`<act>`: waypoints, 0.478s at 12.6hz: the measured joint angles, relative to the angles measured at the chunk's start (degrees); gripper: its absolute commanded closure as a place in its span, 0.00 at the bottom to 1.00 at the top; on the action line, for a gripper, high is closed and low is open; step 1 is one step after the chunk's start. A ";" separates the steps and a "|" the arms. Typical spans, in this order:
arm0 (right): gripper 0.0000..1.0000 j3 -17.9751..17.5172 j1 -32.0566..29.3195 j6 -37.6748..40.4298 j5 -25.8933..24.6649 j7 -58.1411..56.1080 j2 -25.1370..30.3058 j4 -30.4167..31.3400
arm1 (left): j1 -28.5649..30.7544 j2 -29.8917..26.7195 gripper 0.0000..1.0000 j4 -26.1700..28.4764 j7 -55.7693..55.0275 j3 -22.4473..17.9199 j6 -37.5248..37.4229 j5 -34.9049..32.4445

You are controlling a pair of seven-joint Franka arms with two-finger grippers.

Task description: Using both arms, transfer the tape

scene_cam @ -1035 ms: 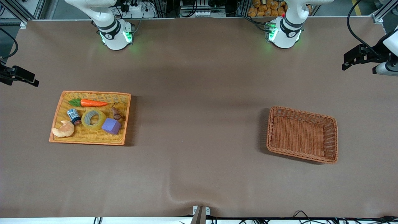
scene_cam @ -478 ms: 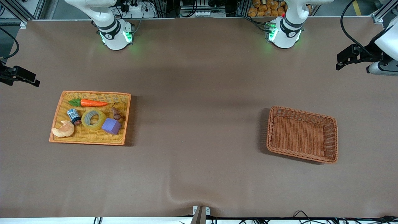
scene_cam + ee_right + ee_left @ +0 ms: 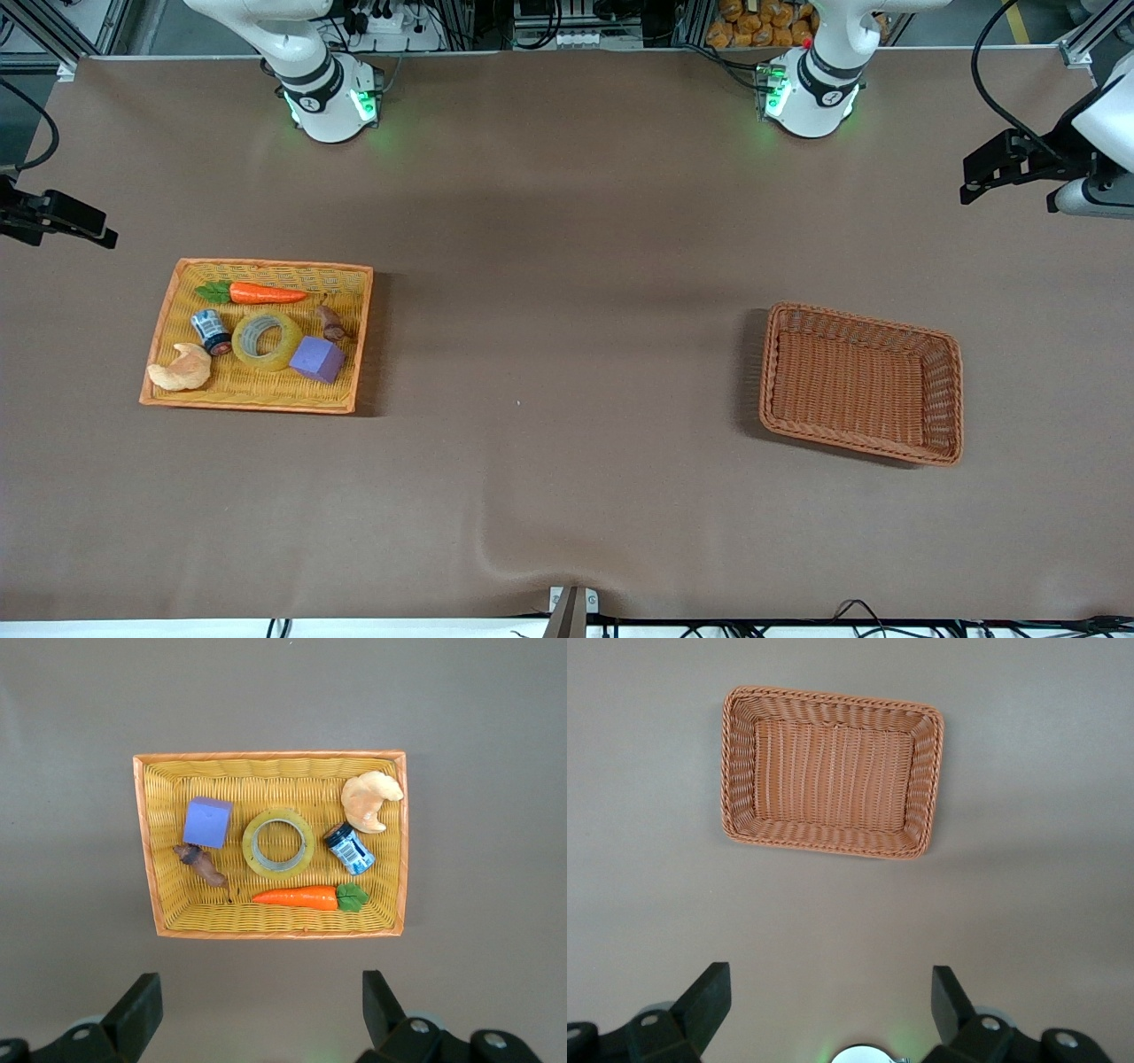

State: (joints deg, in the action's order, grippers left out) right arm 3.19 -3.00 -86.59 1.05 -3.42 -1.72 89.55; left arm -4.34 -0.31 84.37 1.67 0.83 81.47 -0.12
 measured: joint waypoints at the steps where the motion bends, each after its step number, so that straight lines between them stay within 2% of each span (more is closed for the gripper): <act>1: 0.00 -0.21 0.32 0.00 0.00 -0.08 -0.26 0.00 | 0.01 0.01 0.00 0.00 0.00 -0.01 0.05 0.00; 6: 0.00 -0.46 1.10 -0.79 0.08 -0.43 -0.84 1.56 | -0.04 0.43 0.00 0.03 -0.10 0.03 0.50 0.00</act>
State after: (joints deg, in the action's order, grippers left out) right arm 2.73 -1.90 -87.38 1.13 -3.84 -2.57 91.11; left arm -4.38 0.12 84.39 1.56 0.86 81.96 -0.12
